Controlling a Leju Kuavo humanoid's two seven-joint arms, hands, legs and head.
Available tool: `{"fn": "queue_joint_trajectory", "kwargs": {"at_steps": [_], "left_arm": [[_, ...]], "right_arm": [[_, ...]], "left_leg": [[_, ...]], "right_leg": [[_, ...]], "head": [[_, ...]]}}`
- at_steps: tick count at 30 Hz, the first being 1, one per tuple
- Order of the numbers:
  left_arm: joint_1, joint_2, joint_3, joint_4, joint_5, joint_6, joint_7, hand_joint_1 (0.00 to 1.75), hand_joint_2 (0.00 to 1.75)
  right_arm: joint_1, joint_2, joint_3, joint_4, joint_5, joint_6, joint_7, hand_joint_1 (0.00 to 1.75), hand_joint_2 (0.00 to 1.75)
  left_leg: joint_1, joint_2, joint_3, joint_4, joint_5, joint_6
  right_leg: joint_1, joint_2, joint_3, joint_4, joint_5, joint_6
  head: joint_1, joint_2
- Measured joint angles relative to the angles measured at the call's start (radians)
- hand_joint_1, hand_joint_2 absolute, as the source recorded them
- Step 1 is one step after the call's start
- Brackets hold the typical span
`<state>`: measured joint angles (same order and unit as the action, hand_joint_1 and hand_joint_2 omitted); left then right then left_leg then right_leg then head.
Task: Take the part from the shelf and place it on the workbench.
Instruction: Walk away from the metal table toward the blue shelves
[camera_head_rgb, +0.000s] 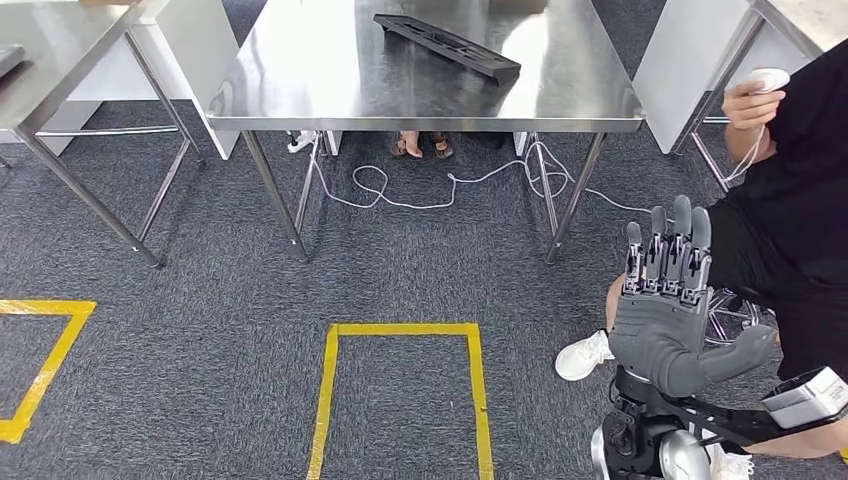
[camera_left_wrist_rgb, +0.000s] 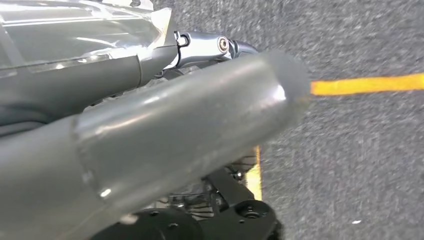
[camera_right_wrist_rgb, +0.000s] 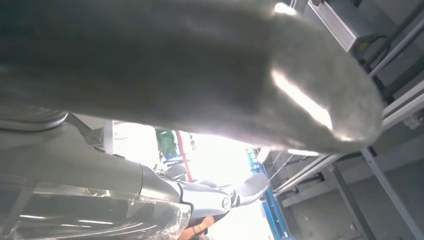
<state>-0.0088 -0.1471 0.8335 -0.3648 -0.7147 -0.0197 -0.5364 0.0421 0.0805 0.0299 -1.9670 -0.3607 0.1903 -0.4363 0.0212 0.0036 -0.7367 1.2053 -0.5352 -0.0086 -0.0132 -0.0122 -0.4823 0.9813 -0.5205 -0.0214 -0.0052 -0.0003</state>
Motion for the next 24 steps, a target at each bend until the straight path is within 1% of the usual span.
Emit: {"fn": "queue_joint_trajectory", "kwargs": {"at_steps": [1,2,3,4,5,6,7,8,9,10,11,12,13,14,15,16,17,18,19,20,21,22,23,24], "left_arm": [[0.000,0.000,0.002,0.000,0.001,0.000,0.000,0.00,0.00],[0.000,0.000,0.004,-0.001,0.001,0.000,0.000,0.00,0.00],[0.000,0.000,0.008,-0.001,0.002,0.000,0.000,0.00,0.00],[0.000,0.000,0.010,-0.002,0.002,0.000,0.000,0.00,0.00],[0.000,0.000,0.013,-0.003,0.002,0.000,0.000,0.00,0.00],[0.000,0.001,0.014,-0.006,0.002,0.000,0.000,0.00,0.00],[-0.001,0.001,0.016,-0.008,0.002,0.000,0.000,0.00,0.00],[-0.002,0.001,0.017,-0.010,0.002,0.000,-0.001,0.00,0.00],[-0.003,0.001,0.019,-0.012,0.002,-0.001,-0.001,0.00,0.00],[-0.003,0.001,0.021,-0.013,0.002,-0.002,-0.001,0.00,0.00],[-0.003,0.000,0.023,-0.014,0.002,-0.003,-0.001,0.00,0.00],[-0.003,-0.001,0.024,-0.016,0.001,-0.006,-0.001,0.00,0.00],[-0.003,-0.003,0.026,-0.018,-0.002,-0.008,0.000,0.00,0.00],[-0.003,-0.004,0.029,-0.021,-0.005,-0.010,0.000,0.00,0.00],[-0.003,-0.004,0.034,-0.023,-0.010,-0.013,0.001,0.00,0.00],[-0.002,-0.005,0.039,-0.026,-0.014,-0.016,0.003,0.00,0.00],[-0.002,-0.006,0.044,-0.029,-0.019,-0.019,0.004,0.00,0.00],[-0.002,-0.006,0.049,-0.031,-0.023,-0.024,0.006,0.00,0.00],[-0.002,-0.006,0.053,-0.032,-0.027,-0.028,0.008,0.00,0.00],[-0.001,-0.007,0.057,-0.035,-0.032,-0.032,0.011,0.00,0.00],[0.000,-0.008,0.063,-0.040,-0.038,-0.037,0.015,0.00,0.00],[0.001,-0.010,0.068,-0.046,-0.043,-0.041,0.019,0.00,0.00],[0.002,-0.012,0.074,-0.054,-0.050,-0.047,0.023,0.00,0.00],[0.004,-0.015,0.080,-0.062,-0.058,-0.054,0.028,0.00,0.00]], "right_arm": [[-0.002,0.000,0.002,0.004,0.001,-0.002,0.001,0.00,0.00],[-0.004,0.000,0.004,0.007,0.002,-0.004,0.002,0.00,0.00],[-0.006,0.000,0.004,0.010,0.003,-0.006,0.003,0.00,0.00],[-0.007,0.000,0.005,0.013,0.003,-0.008,0.003,0.00,0.00],[-0.008,0.000,0.006,0.015,0.004,-0.009,0.003,0.00,0.00],[-0.009,0.000,0.006,0.016,0.004,-0.009,0.003,0.00,0.00],[-0.012,0.000,0.008,0.017,0.005,-0.009,0.004,0.00,0.00],[-0.015,0.000,0.009,0.018,0.005,-0.009,0.004,0.00,0.00],[-0.017,0.000,0.010,0.019,0.006,-0.010,0.004,0.00,0.00],[-0.019,0.000,0.012,0.021,0.009,-0.011,0.005,0.00,0.00],[-0.020,-0.002,0.012,0.022,0.015,-0.015,0.006,0.00,0.00],[-0.020,-0.004,0.013,0.024,0.026,-0.022,0.009,0.00,0.00],[-0.020,-0.006,0.013,0.028,0.043,-0.033,0.013,0.00,0.00],[-0.020,-0.008,0.013,0.033,0.064,-0.045,0.019,0.00,0.00],[-0.018,-0.009,0.014,0.041,0.088,-0.057,0.028,0.00,0.00],[-0.016,-0.010,0.014,0.051,0.111,-0.068,0.040,0.00,0.00],[-0.013,-0.010,0.015,0.064,0.132,-0.077,0.055,0.00,0.00],[-0.010,-0.010,0.016,0.081,0.155,-0.088,0.072,0.00,0.00],[-0.007,-0.010,0.016,0.101,0.179,-0.101,0.086,0.00,0.00],[-0.005,-0.010,0.017,0.124,0.210,-0.116,0.100,0.00,0.00],[-0.004,-0.010,0.017,0.151,0.254,-0.137,0.112,0.00,0.00],[-0.003,-0.010,0.017,0.178,0.306,-0.160,0.124,0.00,0.00],[-0.004,-0.010,0.016,0.211,0.376,-0.190,0.140,0.00,0.00],[-0.004,-0.012,0.016,0.251,0.458,-0.223,0.161,0.00,0.00]], "left_leg": [[0.000,-0.001,-0.003,0.060,-0.023,-0.001],[0.000,-0.001,0.005,0.097,-0.021,0.000],[0.000,-0.001,0.027,0.101,0.000,0.004],[-0.001,-0.002,0.066,0.070,0.026,0.010],[-0.003,-0.004,0.121,0.007,0.040,0.019],[-0.006,-0.007,0.181,-0.072,0.039,0.029],[-0.010,-0.009,0.230,-0.142,0.028,0.036],[-0.016,-0.011,0.261,-0.191,0.017,0.043],[-0.021,-0.011,0.272,-0.217,0.012,0.047],[-0.022,-0.009,0.267,-0.227,0.017,0.050],[-0.021,-0.006,0.260,-0.233,0.028,0.055],[-0.019,-0.003,0.250,-0.240,0.041,0.060],[-0.017,0.000,0.236,-0.244,0.056,0.064],[-0.017,0.002,0.222,-0.246,0.069,0.066],[-0.018,0.003,0.205,-0.245,0.082,0.068],[-0.018,0.005,0.187,-0.245,0.096,0.067],[-0.018,0.006,0.170,-0.244,0.110,0.065],[-0.017,0.008,0.150,-0.242,0.124,0.061],[-0.016,0.009,0.130,-0.238,0.137,0.057],[-0.014,0.010,0.112,-0.231,0.148,0.051],[-0.015,0.010,0.095,-0.222,0.157,0.045],[-0.015,0.010,0.083,-0.212,0.163,0.038],[-0.017,0.010,0.077,-0.207,0.169,0.032],[-0.017,0.010,0.073,-0.205,0.175,0.026]], "right_leg": [[0.004,-0.001,-0.015,0.001,0.013,-0.001],[0.008,-0.001,-0.030,0.003,0.026,-0.001],[0.011,-0.001,-0.046,0.005,0.038,0.000],[0.014,0.000,-0.060,0.006,0.050,0.001],[0.015,0.000,-0.072,0.007,0.060,0.003],[0.018,0.000,-0.081,0.008,0.068,0.007],[0.019,-0.001,-0.087,0.009,0.077,0.013],[0.018,-0.002,-0.091,0.009,0.085,0.019],[0.017,-0.004,-0.096,0.008,0.094,0.027],[0.016,-0.005,-0.102,0.008,0.101,0.034],[0.016,-0.004,-0.110,0.014,0.097,0.037],[0.016,-0.003,-0.121,0.031,0.078,0.037],[0.016,0.000,-0.137,0.066,0.041,0.033],[0.013,0.002,-0.154,0.116,-0.005,0.029],[0.009,0.003,-0.170,0.179,-0.048,0.026],[0.006,0.004,-0.181,0.238,-0.074,0.030],[0.002,0.004,-0.180,0.279,-0.076,0.039],[-0.001,0.005,-0.166,0.295,-0.059,0.054],[-0.005,0.005,-0.134,0.272,-0.030,0.069],[-0.009,0.005,-0.087,0.220,-0.008,0.080],[-0.010,0.005,-0.026,0.143,-0.006,0.084],[-0.007,0.006,0.022,0.068,-0.020,0.080],[-0.004,0.007,0.054,0.015,-0.039,0.071],[0.000,0.008,0.070,-0.017,-0.055,0.060]], "head": [[-0.001,0.000],[-0.001,0.000],[-0.001,0.000],[-0.001,0.000],[-0.001,0.000],[-0.001,0.000],[-0.001,0.000],[0.000,0.000],[-0.001,0.000],[-0.001,0.000],[-0.002,0.000],[-0.001,0.000],[0.002,0.000],[0.004,0.000],[0.007,0.000],[0.008,0.000],[0.009,0.000],[0.010,0.000],[0.010,0.000],[0.010,0.000],[0.011,0.000],[0.011,0.000],[0.010,0.000],[0.009,0.000]]}}
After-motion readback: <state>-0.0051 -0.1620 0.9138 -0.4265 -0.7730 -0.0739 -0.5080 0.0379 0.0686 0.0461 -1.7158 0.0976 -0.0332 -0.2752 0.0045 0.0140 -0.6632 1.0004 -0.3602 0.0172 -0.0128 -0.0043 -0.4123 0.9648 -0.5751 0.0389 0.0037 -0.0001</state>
